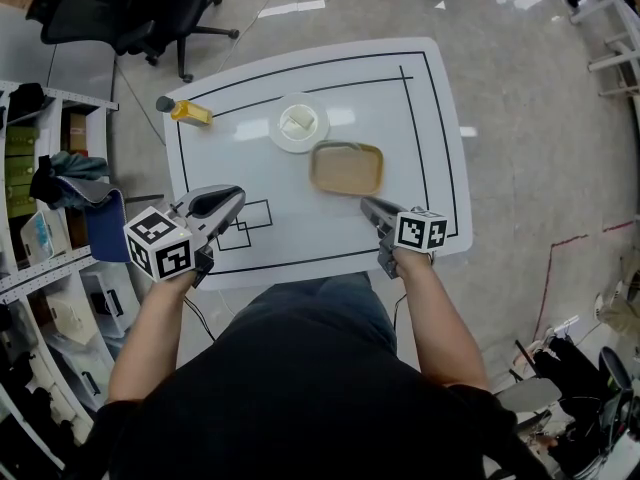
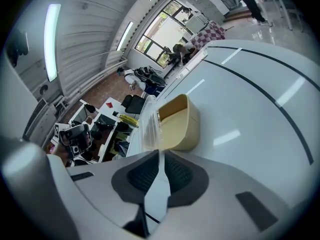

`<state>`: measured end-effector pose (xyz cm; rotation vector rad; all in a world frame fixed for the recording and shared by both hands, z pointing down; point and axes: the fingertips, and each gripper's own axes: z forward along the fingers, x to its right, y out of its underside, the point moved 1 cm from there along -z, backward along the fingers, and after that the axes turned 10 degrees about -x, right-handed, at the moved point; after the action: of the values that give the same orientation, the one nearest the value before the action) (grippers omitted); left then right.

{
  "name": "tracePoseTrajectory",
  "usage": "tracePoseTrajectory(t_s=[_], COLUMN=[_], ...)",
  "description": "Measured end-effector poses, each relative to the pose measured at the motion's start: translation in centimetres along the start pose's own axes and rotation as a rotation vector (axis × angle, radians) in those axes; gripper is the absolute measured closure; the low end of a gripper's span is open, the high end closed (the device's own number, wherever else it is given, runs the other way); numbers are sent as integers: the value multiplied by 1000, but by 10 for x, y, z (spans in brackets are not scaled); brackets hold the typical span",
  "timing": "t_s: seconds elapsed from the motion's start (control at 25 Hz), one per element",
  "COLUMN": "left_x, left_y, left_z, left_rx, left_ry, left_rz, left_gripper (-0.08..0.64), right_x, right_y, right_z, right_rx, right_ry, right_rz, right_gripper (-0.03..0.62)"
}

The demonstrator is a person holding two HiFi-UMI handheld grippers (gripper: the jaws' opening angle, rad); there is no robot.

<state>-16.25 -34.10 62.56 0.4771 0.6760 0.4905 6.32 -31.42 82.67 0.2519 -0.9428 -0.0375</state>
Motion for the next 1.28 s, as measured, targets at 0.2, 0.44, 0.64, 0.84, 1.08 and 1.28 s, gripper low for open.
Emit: tracePoseTrajectory(t_s=[0.2, 0.44, 0.64, 0.84, 1.08, 1.28], left_x=[0, 0, 1, 1, 3, 5], left_y=[0, 1, 5, 7, 11, 12], left_z=[-2, -5, -9, -16, -22, -28], left_rx=[1, 2, 3, 7, 11, 17], left_ry=[1, 2, 4, 2, 1, -1], left_rz=[4, 7, 12, 13, 17, 17], left_gripper=[522, 522, 522, 522, 522, 522], right_x=[-1, -5, -9, -17, -20, -25], right_y=[2, 2, 5, 5, 5, 5], right_z=[0, 0, 1, 2, 1, 1], right_rx=[4, 10, 13, 16, 20, 17], right_ry=[-6, -17, -17, -24, -13, -5], right_rz=[5, 10, 8, 7, -3, -12], right_gripper=[545, 545, 546, 546, 547, 548])
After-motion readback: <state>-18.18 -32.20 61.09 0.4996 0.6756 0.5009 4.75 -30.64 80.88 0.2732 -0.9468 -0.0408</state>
